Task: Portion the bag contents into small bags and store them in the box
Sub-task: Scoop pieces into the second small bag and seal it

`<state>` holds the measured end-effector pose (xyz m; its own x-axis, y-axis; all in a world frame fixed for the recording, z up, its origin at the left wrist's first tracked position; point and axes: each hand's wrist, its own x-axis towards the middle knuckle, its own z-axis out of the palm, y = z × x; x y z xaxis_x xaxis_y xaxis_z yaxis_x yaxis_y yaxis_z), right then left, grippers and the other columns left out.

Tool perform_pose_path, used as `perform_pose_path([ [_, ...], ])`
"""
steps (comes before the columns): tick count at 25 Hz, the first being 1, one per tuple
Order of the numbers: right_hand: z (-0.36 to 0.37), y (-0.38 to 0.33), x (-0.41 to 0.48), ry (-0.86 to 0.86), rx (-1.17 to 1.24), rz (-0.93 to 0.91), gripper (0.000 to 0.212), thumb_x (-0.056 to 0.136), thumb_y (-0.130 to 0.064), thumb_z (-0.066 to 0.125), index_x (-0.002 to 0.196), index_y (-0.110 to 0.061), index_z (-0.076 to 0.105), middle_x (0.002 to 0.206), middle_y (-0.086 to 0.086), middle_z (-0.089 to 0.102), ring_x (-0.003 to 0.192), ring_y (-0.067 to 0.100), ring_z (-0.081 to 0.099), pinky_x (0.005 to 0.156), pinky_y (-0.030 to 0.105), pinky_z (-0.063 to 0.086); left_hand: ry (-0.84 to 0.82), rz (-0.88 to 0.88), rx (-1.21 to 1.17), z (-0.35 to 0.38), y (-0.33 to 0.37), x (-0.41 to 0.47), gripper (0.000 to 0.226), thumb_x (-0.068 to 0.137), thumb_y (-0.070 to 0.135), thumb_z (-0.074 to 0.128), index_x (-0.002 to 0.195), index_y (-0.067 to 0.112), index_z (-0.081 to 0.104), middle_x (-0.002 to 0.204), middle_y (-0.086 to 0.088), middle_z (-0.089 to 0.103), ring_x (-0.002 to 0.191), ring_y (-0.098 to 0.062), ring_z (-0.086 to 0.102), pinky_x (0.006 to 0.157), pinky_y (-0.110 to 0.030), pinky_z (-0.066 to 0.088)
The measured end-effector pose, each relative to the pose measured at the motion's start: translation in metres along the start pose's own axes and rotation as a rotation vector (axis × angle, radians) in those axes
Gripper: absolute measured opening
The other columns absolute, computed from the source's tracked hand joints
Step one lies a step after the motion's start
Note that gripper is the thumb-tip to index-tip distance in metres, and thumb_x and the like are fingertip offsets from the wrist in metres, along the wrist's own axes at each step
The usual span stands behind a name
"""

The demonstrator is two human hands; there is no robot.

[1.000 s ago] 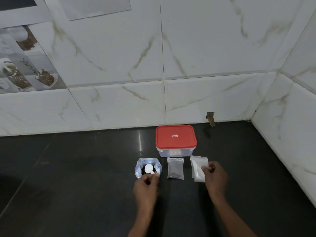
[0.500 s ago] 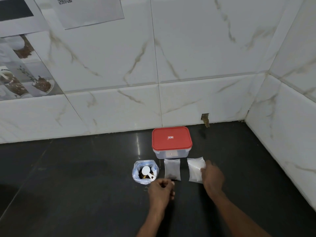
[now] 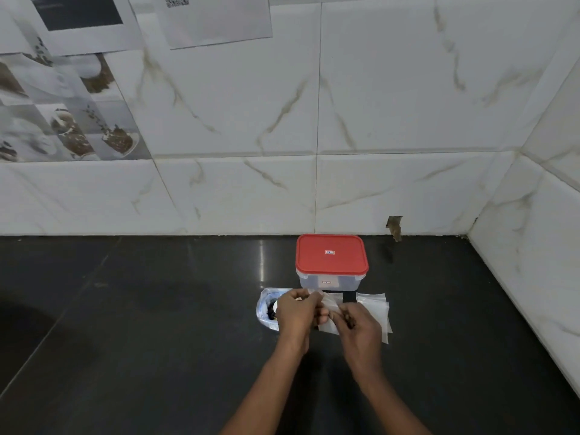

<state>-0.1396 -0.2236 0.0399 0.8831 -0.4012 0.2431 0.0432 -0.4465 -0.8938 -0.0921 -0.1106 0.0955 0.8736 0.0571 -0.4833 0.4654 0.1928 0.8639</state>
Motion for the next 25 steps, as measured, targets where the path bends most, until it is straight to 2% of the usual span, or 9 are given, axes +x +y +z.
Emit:
perform_pose_path([
  [4, -0.002, -0.013, 0.003, -0.211, 0.027, 0.064, 0.021, 0.079, -0.01, 0.076, 0.083, -0.029, 0.068, 0.083, -0.01, 0.07, 0.079, 0.006, 0.065, 0.071, 0.024, 0.053, 0.141, 0.024, 0.163, -0.014, 0.003, 0.001, 0.013, 0.08, -0.01, 0.062, 0.09, -0.008, 0.07, 0.067, -0.02, 0.068, 0.048, -0.024, 0.061, 0.04, -0.021, 0.047],
  [7, -0.012, -0.026, 0.024, -0.259, 0.111, 0.13, 0.018, 0.084, -0.01, 0.069, 0.088, -0.027, 0.075, 0.087, -0.007, 0.075, 0.084, 0.007, 0.07, 0.079, 0.033, 0.057, 0.187, 0.118, 0.327, -0.021, 0.005, -0.005, 0.01, 0.078, -0.006, 0.062, 0.075, -0.008, 0.071, 0.058, -0.013, 0.064, 0.049, -0.022, 0.06, 0.037, -0.019, 0.044],
  [9, -0.011, -0.039, 0.035, -0.33, -0.011, 0.077, 0.008, 0.084, -0.021, 0.072, 0.089, -0.02, 0.078, 0.083, -0.006, 0.076, 0.078, 0.007, 0.07, 0.076, 0.035, 0.058, 0.164, 0.159, 0.387, -0.022, 0.004, -0.006, 0.01, 0.08, -0.006, 0.064, 0.075, -0.01, 0.071, 0.06, -0.018, 0.066, 0.052, -0.023, 0.063, 0.042, -0.023, 0.049],
  [11, -0.006, -0.049, 0.037, -0.376, -0.065, 0.117, 0.018, 0.081, -0.026, 0.077, 0.096, -0.017, 0.078, 0.084, -0.004, 0.076, 0.076, 0.006, 0.071, 0.076, 0.029, 0.059, 0.129, 0.211, 0.415, -0.022, 0.005, -0.007, 0.011, 0.082, -0.007, 0.064, 0.075, -0.007, 0.072, 0.067, -0.021, 0.072, 0.056, -0.024, 0.067, 0.048, -0.028, 0.054],
  [14, -0.004, -0.052, 0.038, -0.435, -0.016, 0.197, 0.01, 0.084, -0.018, 0.075, 0.092, -0.013, 0.078, 0.073, 0.001, 0.075, 0.065, 0.014, 0.071, 0.07, 0.039, 0.062, 0.07, 0.243, 0.407, -0.022, 0.009, -0.008, 0.015, 0.086, -0.006, 0.067, 0.078, 0.004, 0.075, 0.062, -0.008, 0.072, 0.05, -0.014, 0.067, 0.047, -0.025, 0.055],
  [16, 0.0, -0.052, 0.038, -0.433, -0.104, 0.178, 0.009, 0.087, -0.009, 0.07, 0.093, -0.01, 0.076, 0.074, 0.003, 0.073, 0.062, 0.016, 0.069, 0.065, 0.038, 0.062, 0.065, 0.267, 0.444, -0.023, 0.011, -0.01, 0.015, 0.088, -0.006, 0.066, 0.091, 0.004, 0.076, 0.064, -0.003, 0.07, 0.047, -0.01, 0.064, 0.05, -0.022, 0.055],
  [19, 0.011, -0.056, 0.04, -0.405, -0.409, 0.056, 0.023, 0.09, -0.002, 0.058, 0.103, -0.01, 0.074, 0.095, 0.008, 0.073, 0.081, 0.017, 0.067, 0.077, 0.029, 0.057, 0.057, 0.357, 0.63, -0.024, 0.011, -0.012, 0.033, 0.086, -0.012, 0.054, 0.107, 0.001, 0.077, 0.087, -0.011, 0.077, 0.074, -0.022, 0.073, 0.061, -0.012, 0.051],
  [21, 0.015, -0.059, 0.043, -0.439, -0.563, -0.006, 0.024, 0.091, -0.003, 0.054, 0.107, -0.009, 0.07, 0.105, 0.01, 0.067, 0.093, 0.023, 0.064, 0.083, 0.03, 0.053, -0.016, 0.388, 0.817, -0.023, 0.017, -0.014, 0.037, 0.086, -0.009, 0.055, 0.111, 0.006, 0.077, 0.101, -0.012, 0.078, 0.088, -0.024, 0.073, 0.061, -0.006, 0.045],
  [25, 0.015, -0.063, 0.049, -0.439, -0.558, 0.01, 0.023, 0.089, -0.003, 0.056, 0.104, -0.007, 0.073, 0.098, 0.011, 0.072, 0.085, 0.021, 0.068, 0.078, 0.031, 0.056, -0.122, 0.432, 0.995, -0.042, 0.031, 0.002, 0.039, 0.09, 0.026, 0.071, 0.128, 0.02, 0.07, 0.124, -0.001, 0.071, 0.11, -0.015, 0.066, 0.086, -0.021, 0.048],
])
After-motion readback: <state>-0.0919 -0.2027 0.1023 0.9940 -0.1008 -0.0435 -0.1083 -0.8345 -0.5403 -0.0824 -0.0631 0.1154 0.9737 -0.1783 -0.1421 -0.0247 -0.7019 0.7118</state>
